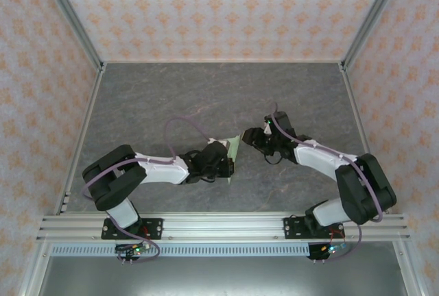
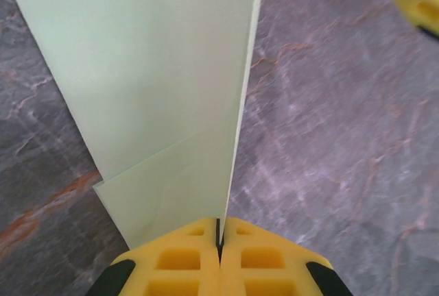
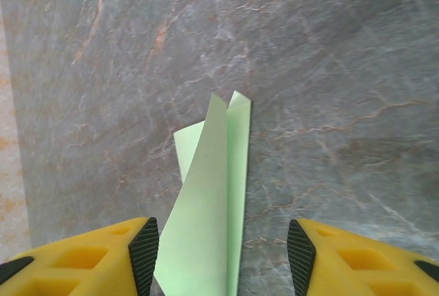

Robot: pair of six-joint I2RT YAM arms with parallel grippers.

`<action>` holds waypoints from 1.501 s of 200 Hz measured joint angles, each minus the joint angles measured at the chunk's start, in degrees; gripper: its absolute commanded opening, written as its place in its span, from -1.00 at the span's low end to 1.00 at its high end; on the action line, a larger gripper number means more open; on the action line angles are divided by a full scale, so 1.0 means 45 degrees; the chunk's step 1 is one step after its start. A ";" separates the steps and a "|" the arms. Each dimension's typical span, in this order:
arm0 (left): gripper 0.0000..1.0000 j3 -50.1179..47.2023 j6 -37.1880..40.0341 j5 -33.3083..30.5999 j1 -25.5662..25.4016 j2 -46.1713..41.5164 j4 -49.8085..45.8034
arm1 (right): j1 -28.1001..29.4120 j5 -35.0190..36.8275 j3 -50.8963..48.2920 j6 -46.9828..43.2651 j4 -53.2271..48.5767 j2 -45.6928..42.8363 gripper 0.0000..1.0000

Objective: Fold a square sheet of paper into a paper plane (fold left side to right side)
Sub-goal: Fold the wing for the fifth time at the center of the table.

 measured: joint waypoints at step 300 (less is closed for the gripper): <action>-0.68 -0.1515 -0.2361 0.1889 0.1064 0.1229 0.4677 | 0.1141 -0.0092 0.0340 0.1384 0.1739 0.2948 -0.08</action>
